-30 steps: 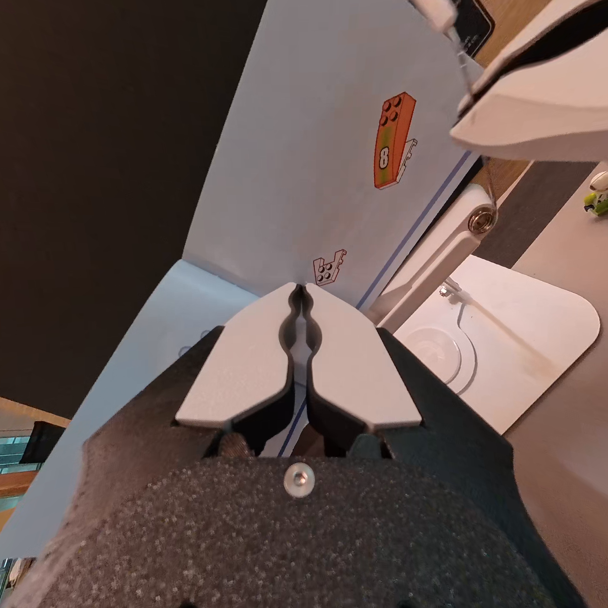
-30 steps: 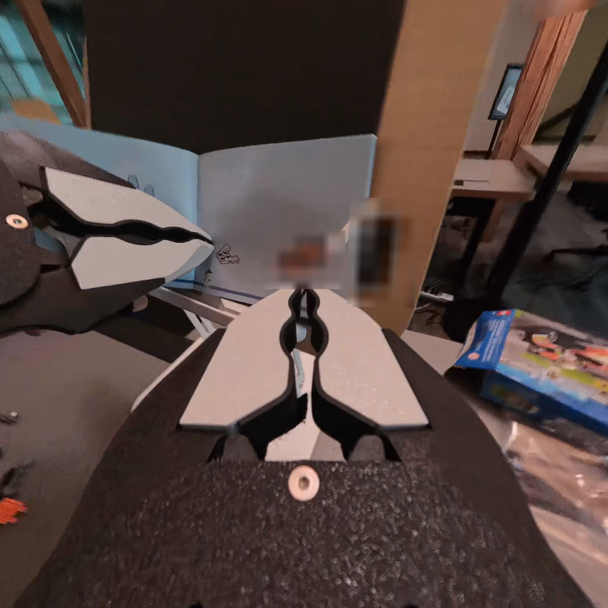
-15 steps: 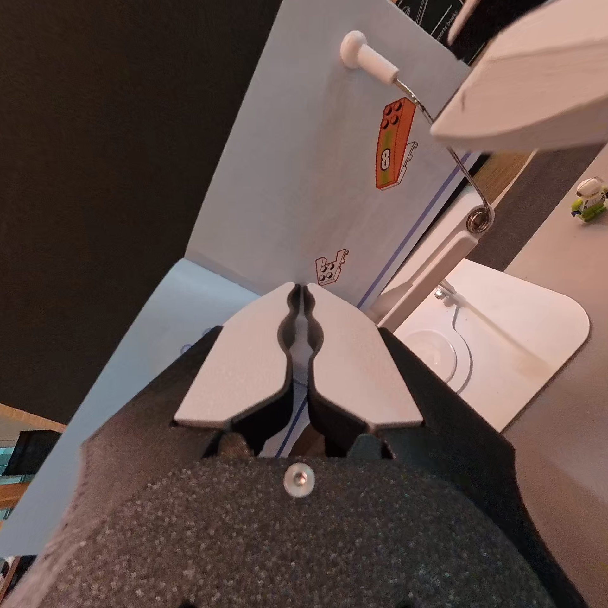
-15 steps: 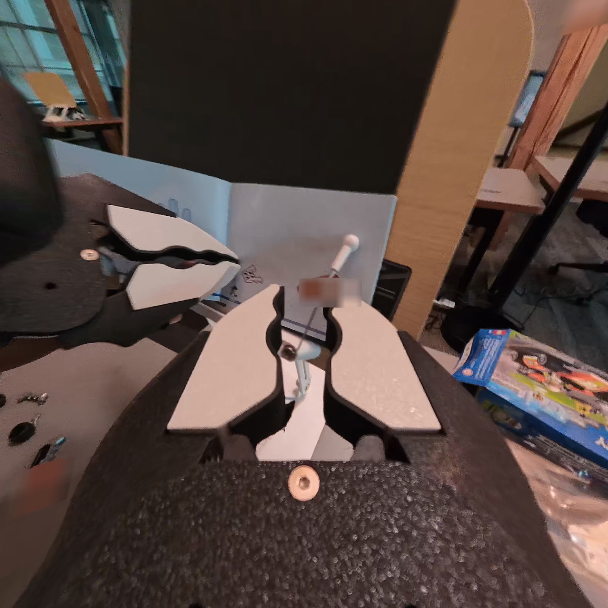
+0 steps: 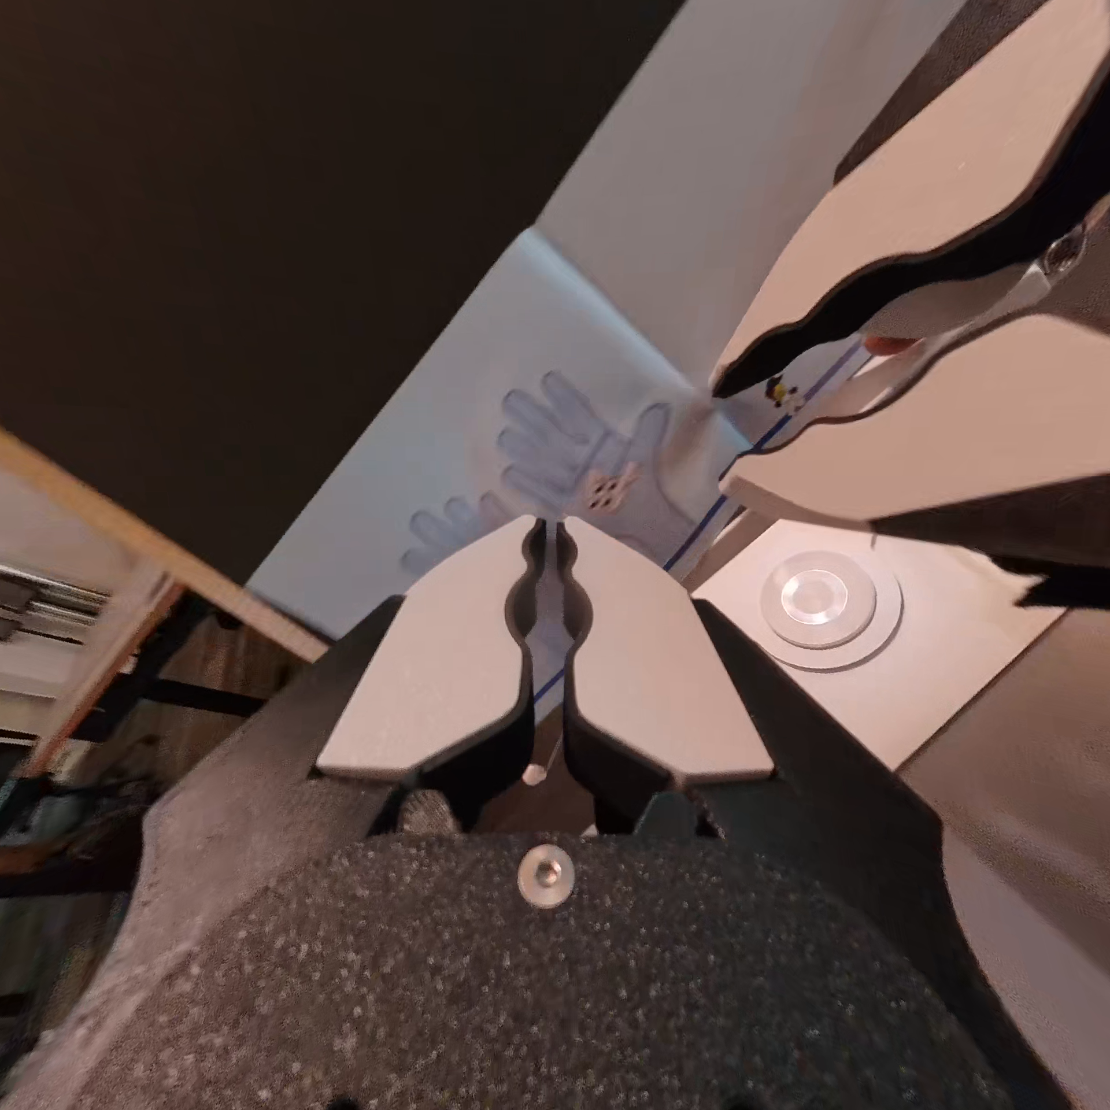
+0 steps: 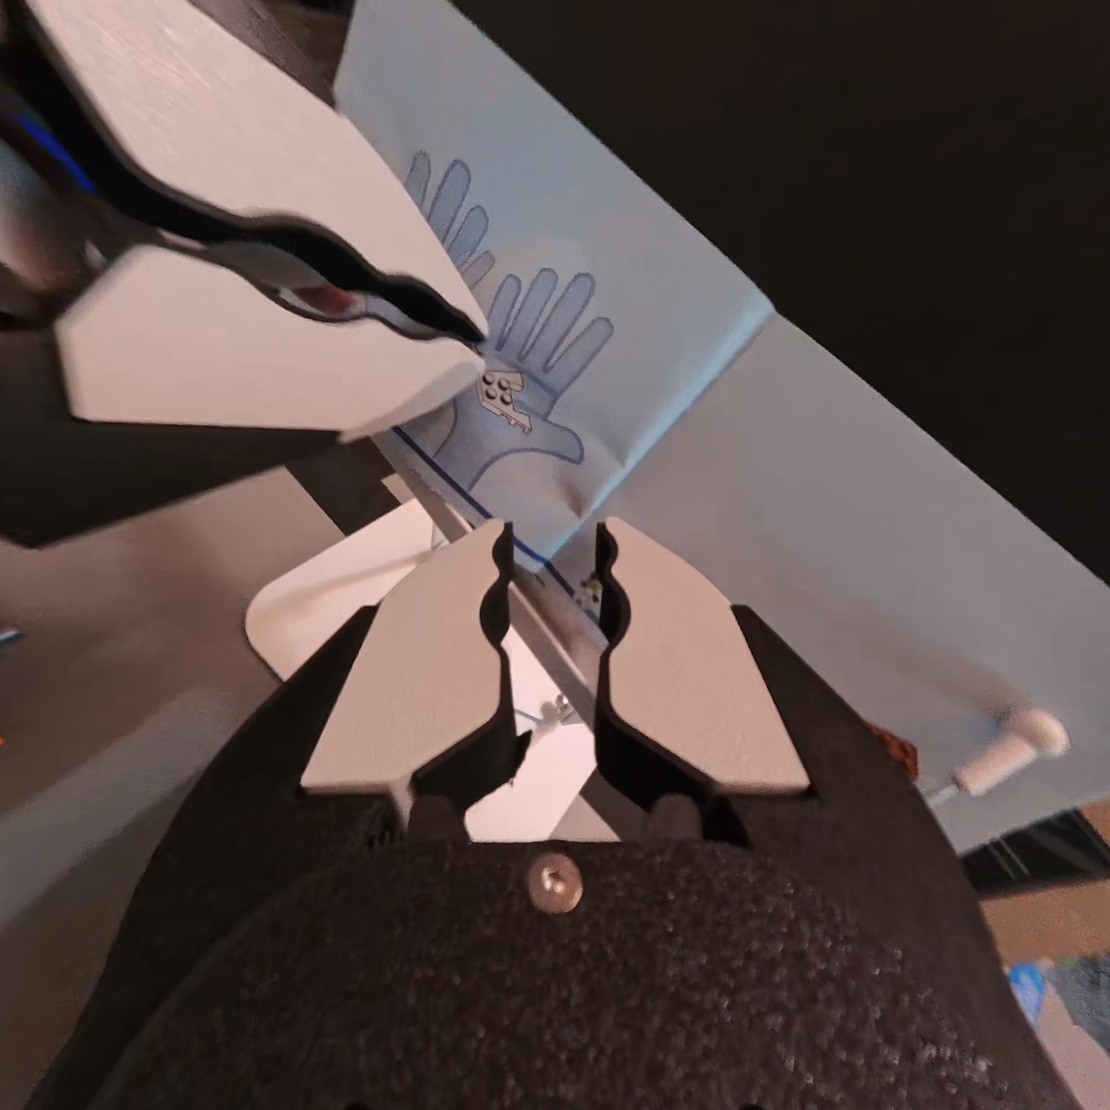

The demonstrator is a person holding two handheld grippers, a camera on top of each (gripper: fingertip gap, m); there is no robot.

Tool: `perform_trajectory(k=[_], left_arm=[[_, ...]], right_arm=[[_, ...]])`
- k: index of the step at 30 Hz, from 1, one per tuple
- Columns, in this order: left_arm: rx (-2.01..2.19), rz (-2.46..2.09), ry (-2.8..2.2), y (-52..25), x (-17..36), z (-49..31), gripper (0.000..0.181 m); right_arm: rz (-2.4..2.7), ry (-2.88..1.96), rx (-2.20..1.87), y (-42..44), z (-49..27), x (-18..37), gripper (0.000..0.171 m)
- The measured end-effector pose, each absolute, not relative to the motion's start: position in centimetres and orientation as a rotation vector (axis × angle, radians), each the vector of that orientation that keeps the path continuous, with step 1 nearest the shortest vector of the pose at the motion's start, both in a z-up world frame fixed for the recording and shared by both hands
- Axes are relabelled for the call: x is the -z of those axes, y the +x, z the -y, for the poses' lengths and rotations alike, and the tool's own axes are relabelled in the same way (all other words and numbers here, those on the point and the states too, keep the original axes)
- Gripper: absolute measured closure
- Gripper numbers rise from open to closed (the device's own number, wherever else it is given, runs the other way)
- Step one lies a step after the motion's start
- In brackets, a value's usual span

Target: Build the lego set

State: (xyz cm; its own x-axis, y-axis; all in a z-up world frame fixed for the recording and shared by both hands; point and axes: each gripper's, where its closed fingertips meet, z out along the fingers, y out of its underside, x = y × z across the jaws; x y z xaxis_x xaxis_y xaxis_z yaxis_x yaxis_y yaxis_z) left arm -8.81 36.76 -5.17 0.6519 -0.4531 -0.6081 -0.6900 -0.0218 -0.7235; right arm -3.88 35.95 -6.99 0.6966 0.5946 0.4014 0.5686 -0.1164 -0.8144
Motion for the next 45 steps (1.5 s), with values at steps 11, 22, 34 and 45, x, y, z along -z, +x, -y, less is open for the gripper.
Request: perform_trajectory(k=[11,22,34,45], left_arm=[[0.644,-0.454,-1.862,-15.1,9.4,-31.5,0.178],[1.543,0.33,-1.558,-15.8,11.6,-36.5,0.157],[1.444,0.402,-1.478,-18.0,9.6,-36.9,0.176],[1.142,0.128,-1.432,-18.5,5.7,-35.3,0.181]], right_arm=[[0.914,-1.768,0.094,-4.9,-37.1,6.4,0.153],[0.901,-1.835,0.267,-4.9,-37.4,6.3,0.151],[0.964,-1.679,0.476,-6.1,-37.3,4.9,0.146],[1.082,-1.584,0.454,-7.6,-38.3,6.2,0.157]])
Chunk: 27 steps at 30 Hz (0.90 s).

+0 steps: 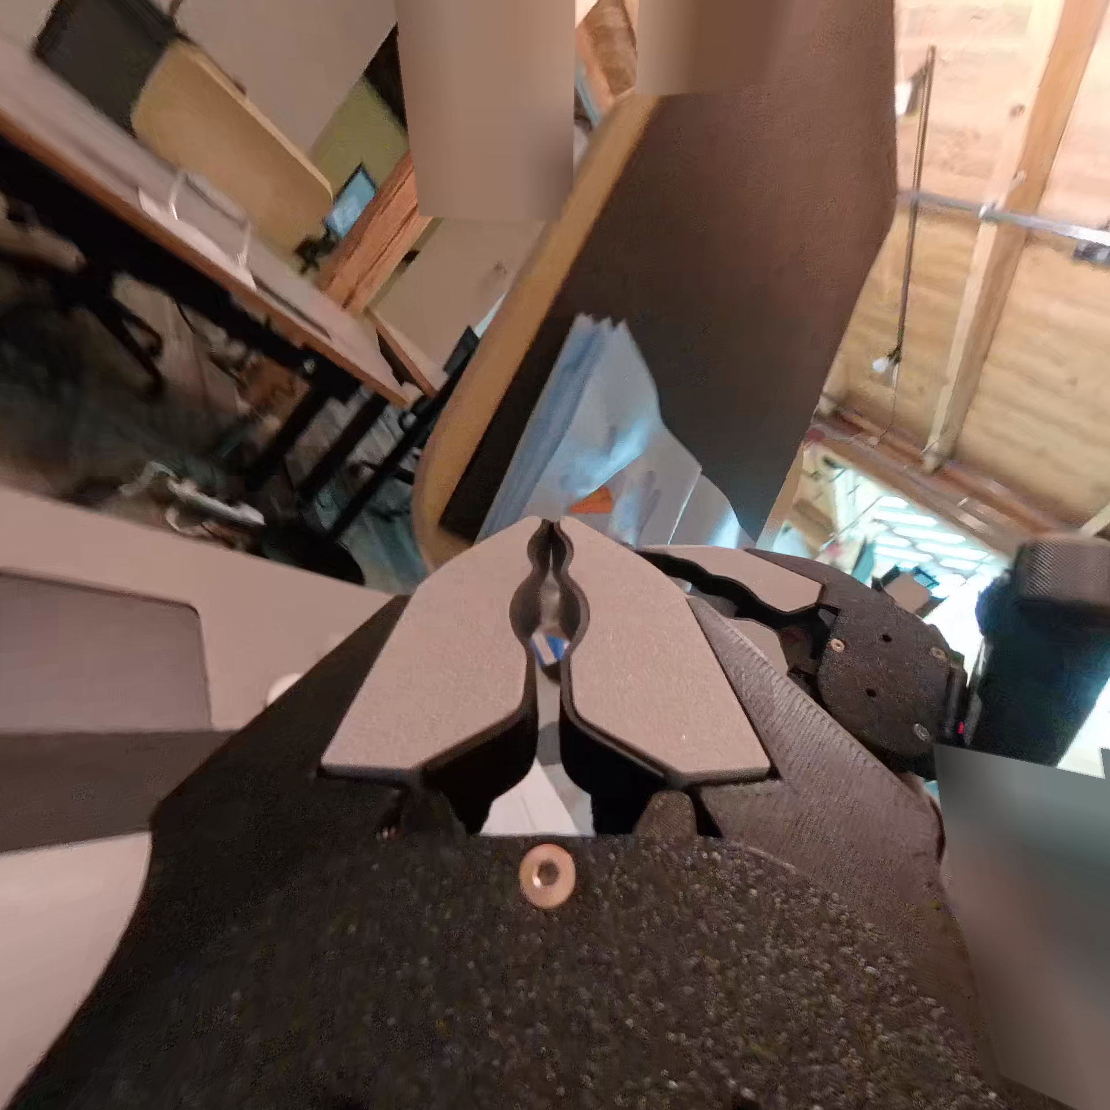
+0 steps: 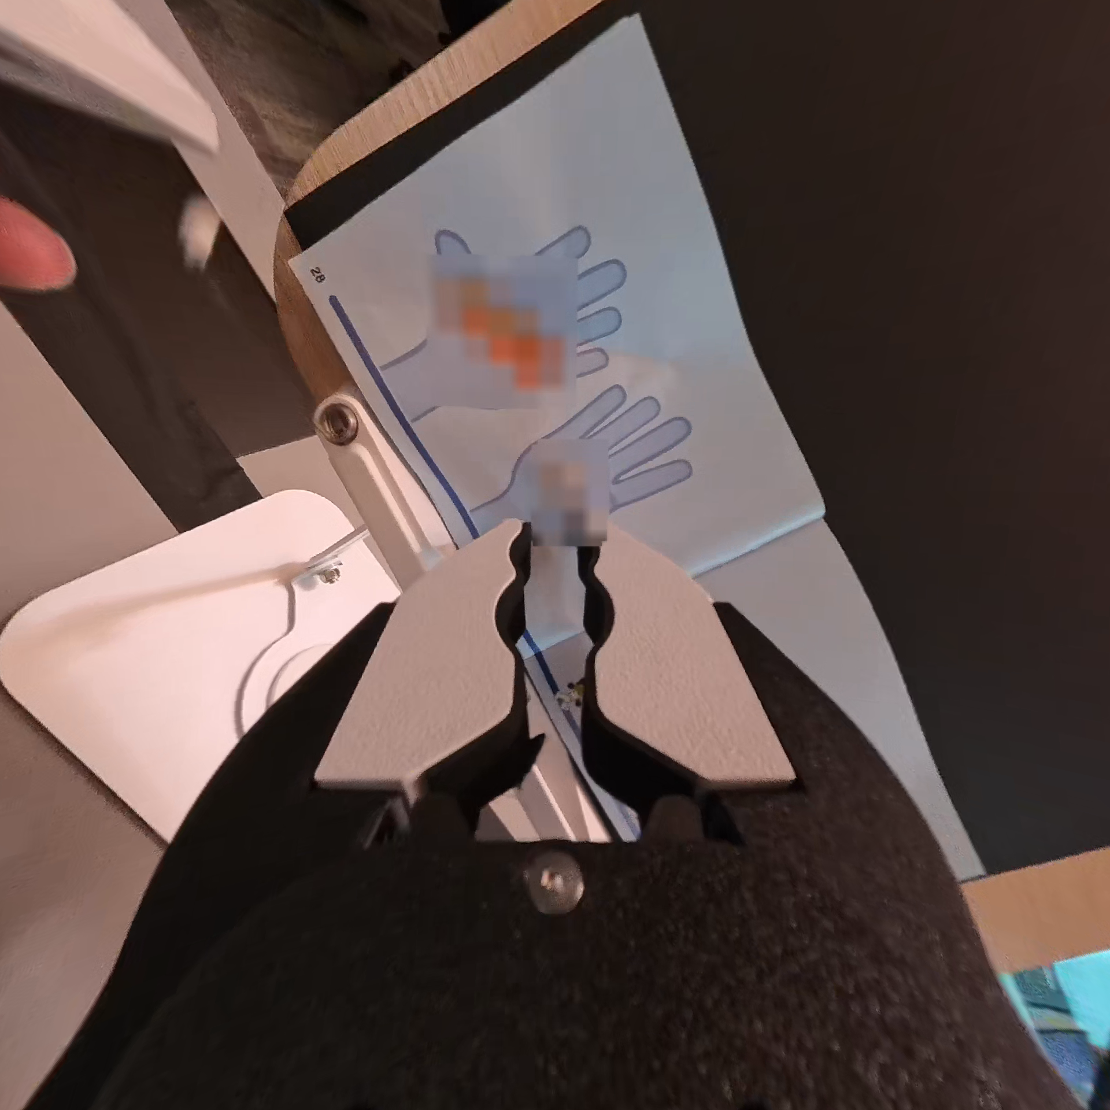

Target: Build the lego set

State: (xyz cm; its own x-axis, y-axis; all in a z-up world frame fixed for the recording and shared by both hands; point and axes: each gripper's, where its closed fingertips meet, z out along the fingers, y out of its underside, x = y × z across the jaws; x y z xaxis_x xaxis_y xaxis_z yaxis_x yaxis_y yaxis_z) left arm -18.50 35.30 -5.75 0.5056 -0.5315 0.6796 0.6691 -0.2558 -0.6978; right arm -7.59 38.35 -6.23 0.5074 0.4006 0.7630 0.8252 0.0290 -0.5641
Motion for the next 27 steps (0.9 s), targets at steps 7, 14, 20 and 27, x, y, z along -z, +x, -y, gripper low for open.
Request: perform_trajectory(k=[7,14,20,27], left_arm=[[0.989,0.098,-1.615,-19.1,6.0,-35.6,0.181],[1.259,0.342,-1.6,-17.3,9.9,-34.2,0.149],[1.471,0.573,-1.561,-16.0,11.6,-35.0,0.127],[1.506,0.654,-1.44,-17.5,10.7,-36.6,0.177]], right_arm=[[1.053,-1.611,0.428,-7.4,-38.6,5.9,0.166],[1.057,-1.596,0.42,-7.4,-38.4,6.0,0.165],[1.054,-1.6,0.416,-7.4,-38.4,6.0,0.165],[1.055,-1.596,0.424,-7.3,-38.4,6.0,0.165]])
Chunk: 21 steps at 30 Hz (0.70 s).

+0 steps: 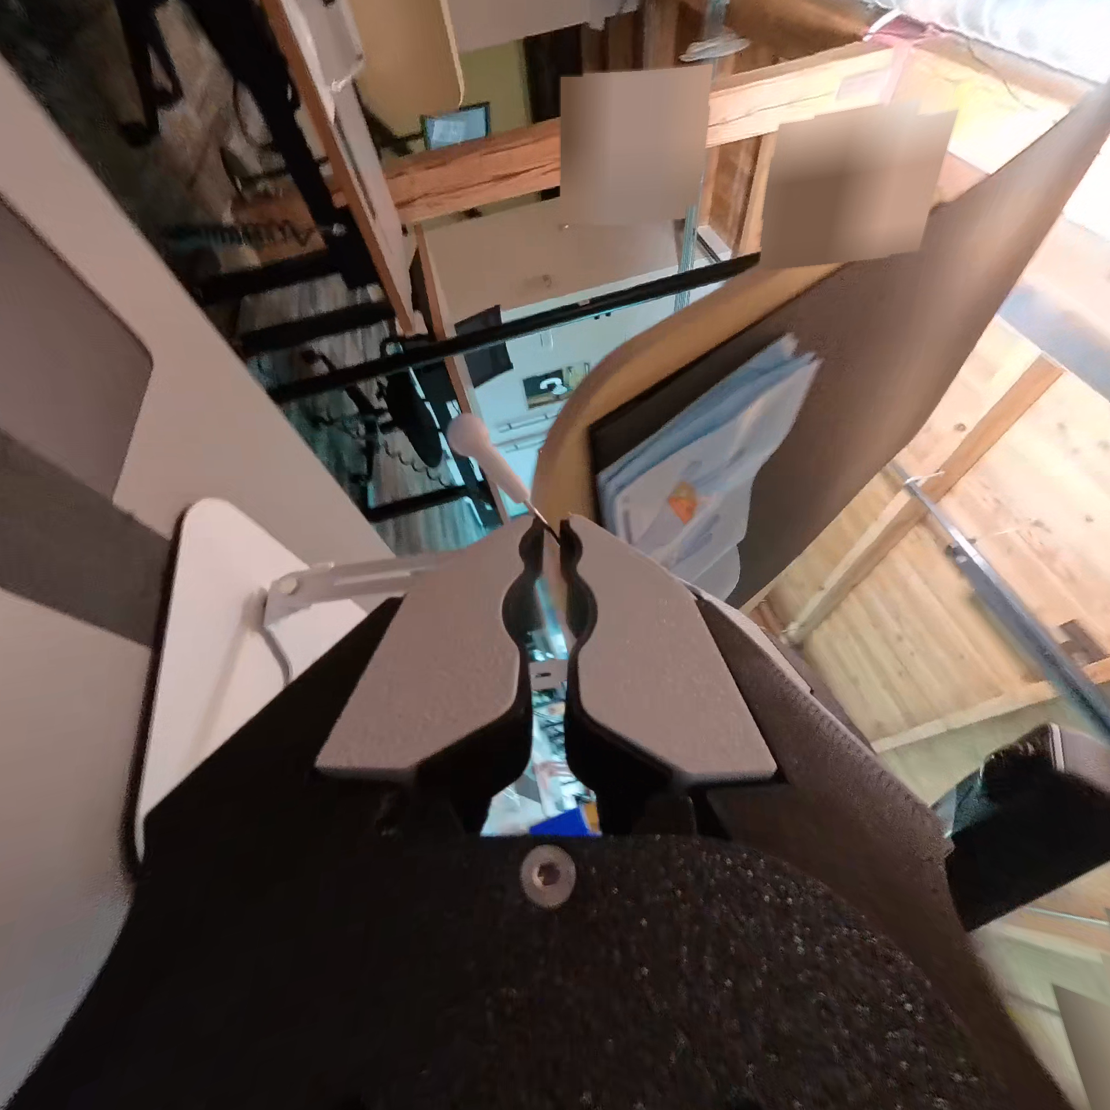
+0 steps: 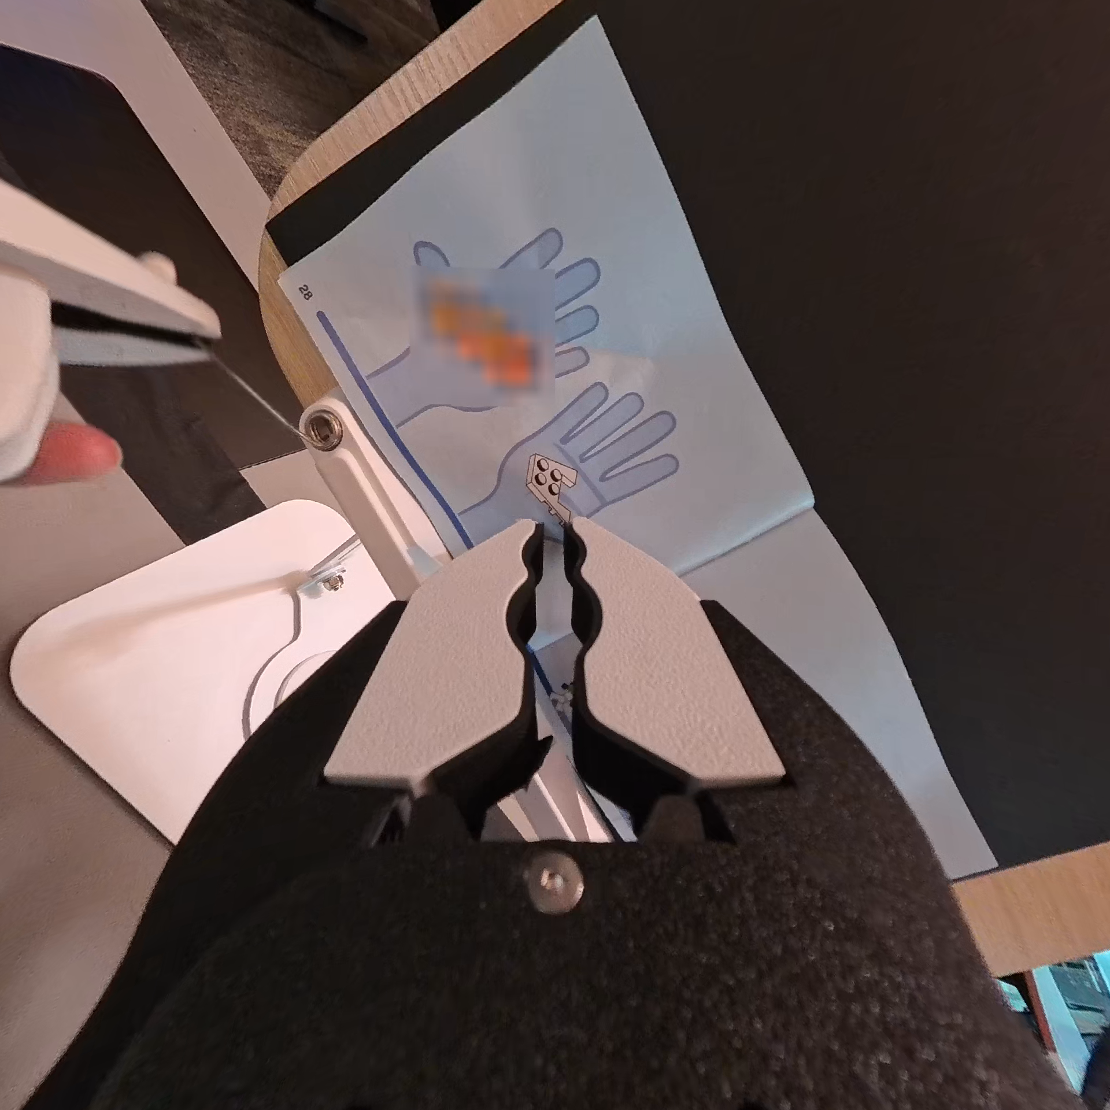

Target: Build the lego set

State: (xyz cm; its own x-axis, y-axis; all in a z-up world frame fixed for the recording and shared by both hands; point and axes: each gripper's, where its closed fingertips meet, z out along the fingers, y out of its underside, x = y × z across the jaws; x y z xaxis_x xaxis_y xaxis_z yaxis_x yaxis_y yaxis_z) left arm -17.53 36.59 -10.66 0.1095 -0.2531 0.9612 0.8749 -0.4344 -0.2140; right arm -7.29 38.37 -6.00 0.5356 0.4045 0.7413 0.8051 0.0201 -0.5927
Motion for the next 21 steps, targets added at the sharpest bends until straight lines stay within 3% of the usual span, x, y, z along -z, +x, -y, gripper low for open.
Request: perform_trajectory(k=[14,21], left_arm=[[0.665,-0.132,-1.631,-13.7,4.1,-36.0,0.181],[0.622,-0.17,-1.69,-13.9,4.5,-37.0,0.18]], right_arm=[[1.029,-1.627,0.372,-7.2,-38.0,6.0,0.168],[1.024,-1.62,0.365,-7.2,-37.8,5.9,0.168]])
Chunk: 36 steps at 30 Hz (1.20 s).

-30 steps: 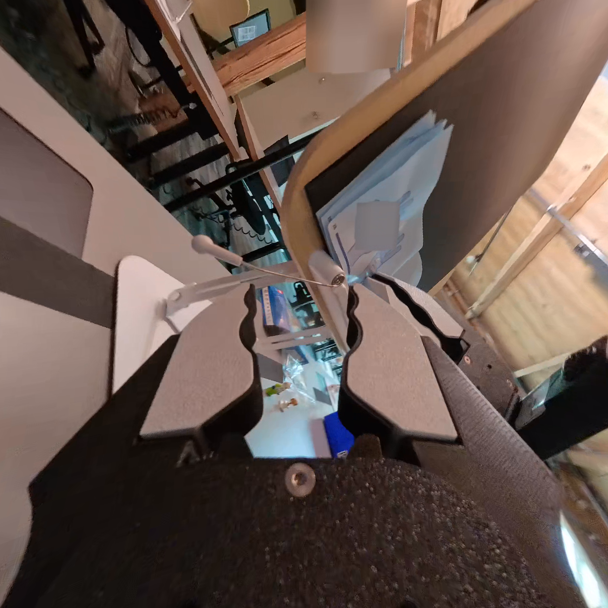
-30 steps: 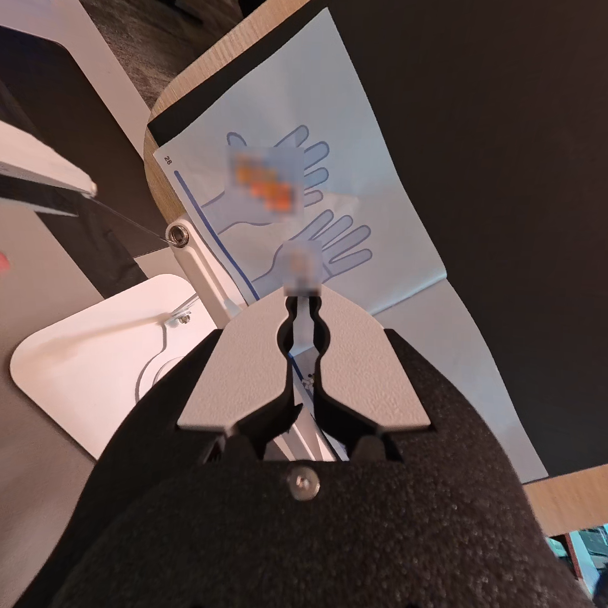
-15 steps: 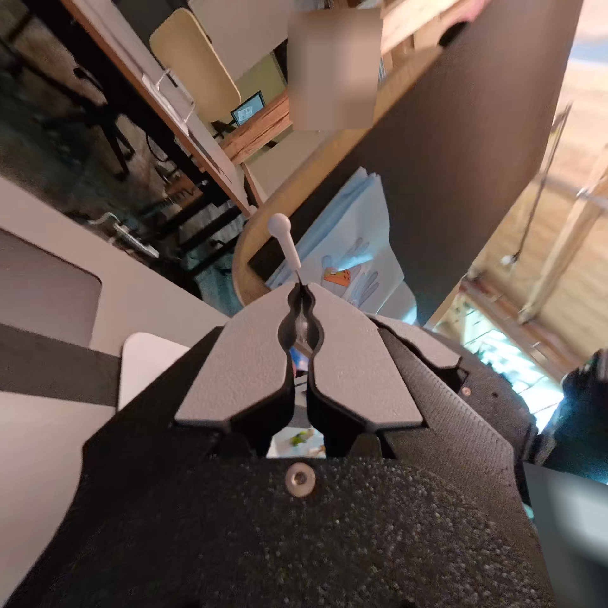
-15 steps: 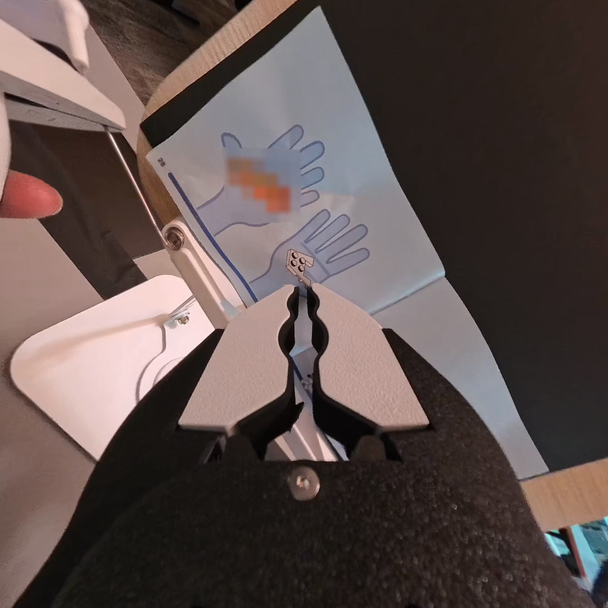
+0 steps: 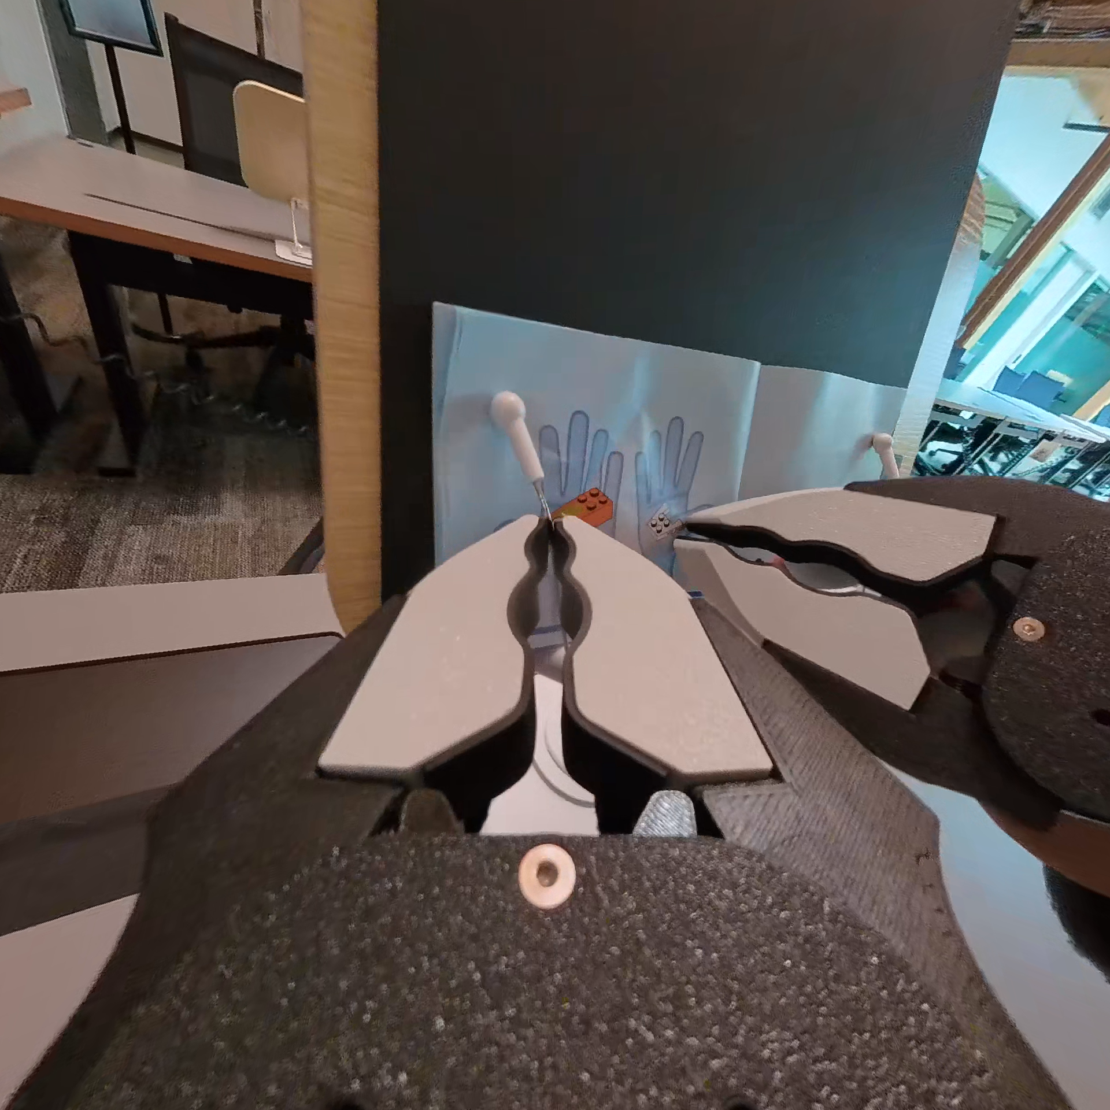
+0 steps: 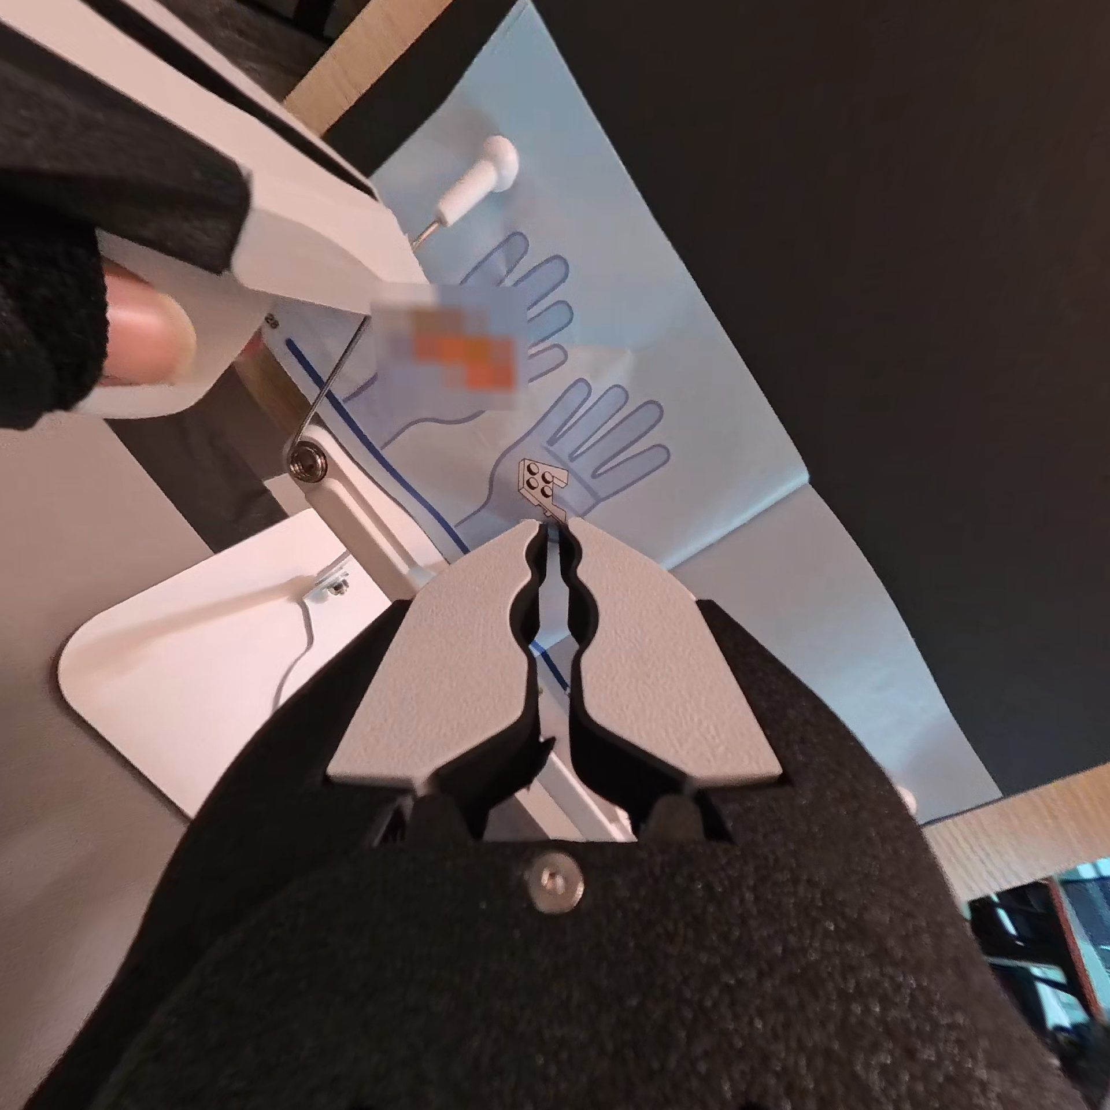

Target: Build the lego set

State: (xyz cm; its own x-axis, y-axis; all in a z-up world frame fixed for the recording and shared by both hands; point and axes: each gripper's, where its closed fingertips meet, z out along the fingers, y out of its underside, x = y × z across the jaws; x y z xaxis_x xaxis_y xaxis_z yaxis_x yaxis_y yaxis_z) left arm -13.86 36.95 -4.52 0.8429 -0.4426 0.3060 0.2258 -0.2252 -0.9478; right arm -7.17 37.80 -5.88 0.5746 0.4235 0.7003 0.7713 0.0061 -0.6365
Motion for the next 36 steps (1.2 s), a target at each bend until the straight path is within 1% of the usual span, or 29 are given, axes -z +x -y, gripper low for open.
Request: perform_trajectory(k=[2,4,7,12,17,19,22,28,32,36], left_arm=[[0.605,-0.194,-1.685,-13.8,4.5,-36.8,0.179],[0.602,-0.213,-1.656,-14.0,4.1,-36.2,0.164],[0.541,-0.233,-1.612,-14.8,3.3,-34.6,0.156],[0.439,-0.31,-1.576,-14.7,3.4,-30.6,0.162],[0.417,-0.35,-1.556,-13.2,4.3,-27.0,0.175],[0.396,-0.365,-1.538,-12.7,4.5,-25.7,0.181],[0.374,-0.354,-1.553,-12.3,5.3,-24.2,0.181],[0.243,-0.301,-1.563,-12.5,6.0,-22.9,0.181],[0.169,-0.23,-1.514,-12.8,5.8,-22.6,0.181],[0.155,-0.298,-1.495,-10.5,6.8,-23.2,0.181]], right_arm=[[1.009,-1.626,0.319,-7.2,-37.6,5.7,0.162],[0.982,-1.637,0.22,-7.2,-36.9,5.2,0.158],[0.887,-1.635,0.022,-6.7,-35.1,3.5,0.156],[0.7,-1.584,-0.148,-3.3,-31.8,2.0,0.148],[0.553,-1.549,-0.236,-0.1,-27.9,3.1,0.146],[0.512,-1.548,-0.261,0.7,-26.2,4.1,0.147],[0.461,-1.553,-0.268,1.6,-23.9,5.7,0.15],[0.338,-1.512,-0.261,3.1,-20.9,6.3,0.17],[0.332,-1.48,-0.238,3.9,-20.6,6.2,0.171],[0.336,-1.463,-0.282,4.3,-20.8,6.6,0.171]])
